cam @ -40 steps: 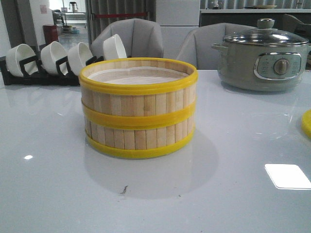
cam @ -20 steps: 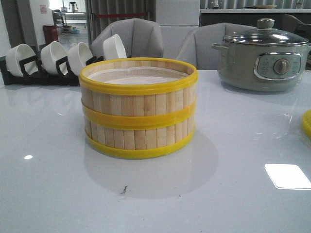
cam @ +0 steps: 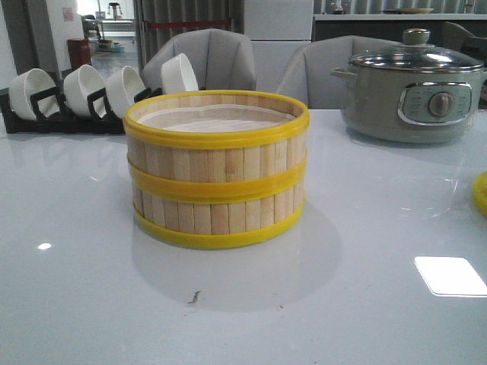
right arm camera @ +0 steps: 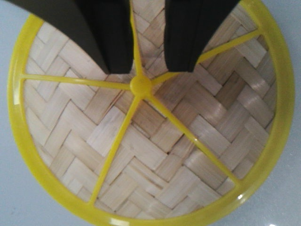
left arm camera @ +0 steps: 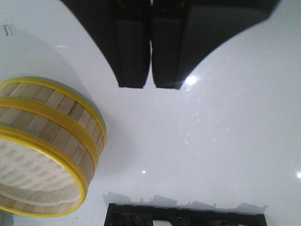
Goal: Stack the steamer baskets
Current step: 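Lower the right gripper onto the center hub of the woven lid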
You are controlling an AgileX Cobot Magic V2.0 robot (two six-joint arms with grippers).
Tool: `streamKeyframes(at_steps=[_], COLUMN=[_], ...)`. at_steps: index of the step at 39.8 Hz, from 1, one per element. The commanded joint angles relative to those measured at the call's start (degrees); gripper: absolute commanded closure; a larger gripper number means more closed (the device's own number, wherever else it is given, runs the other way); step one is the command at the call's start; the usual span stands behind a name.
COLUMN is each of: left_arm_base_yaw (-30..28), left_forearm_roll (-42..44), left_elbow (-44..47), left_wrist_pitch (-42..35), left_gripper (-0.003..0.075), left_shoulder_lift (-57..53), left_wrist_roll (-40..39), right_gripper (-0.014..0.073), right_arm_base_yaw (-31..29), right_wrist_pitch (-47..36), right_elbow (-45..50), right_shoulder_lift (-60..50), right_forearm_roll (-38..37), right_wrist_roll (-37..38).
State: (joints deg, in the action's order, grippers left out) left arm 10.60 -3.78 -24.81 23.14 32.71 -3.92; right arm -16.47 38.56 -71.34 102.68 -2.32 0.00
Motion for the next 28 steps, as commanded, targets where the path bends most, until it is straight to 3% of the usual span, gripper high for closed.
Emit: streamKeyframes(at_steps=[1,15,28], left_arm_base_yaw=[0.45,0.14,0.14], left_forearm_roll=[-0.07,-0.07,-0.07], left_elbow=[-1.76,-1.76,-1.76], left_wrist_pitch=[-4.78,-4.78,-4.78], left_gripper=[0.0634,0.0634,0.0634], left_shoulder_lift=[-0.12,-0.12,-0.12], left_wrist_roll=[-0.16,-0.16,-0.16], right_gripper=[0.0291,0.0291,0.0291], right_arm_base_yaw=[-0.27,-0.32,-0.32], right_wrist_pitch=[-1.87,-3.88,1.52], right_elbow=[-1.83,-2.14,-8.85], right_shoulder_lift=[-1.09,1.88,1.81], right_forearm_roll=[-0.23,-0.23,-0.23], right_wrist_roll=[-0.41,0.0,1.43])
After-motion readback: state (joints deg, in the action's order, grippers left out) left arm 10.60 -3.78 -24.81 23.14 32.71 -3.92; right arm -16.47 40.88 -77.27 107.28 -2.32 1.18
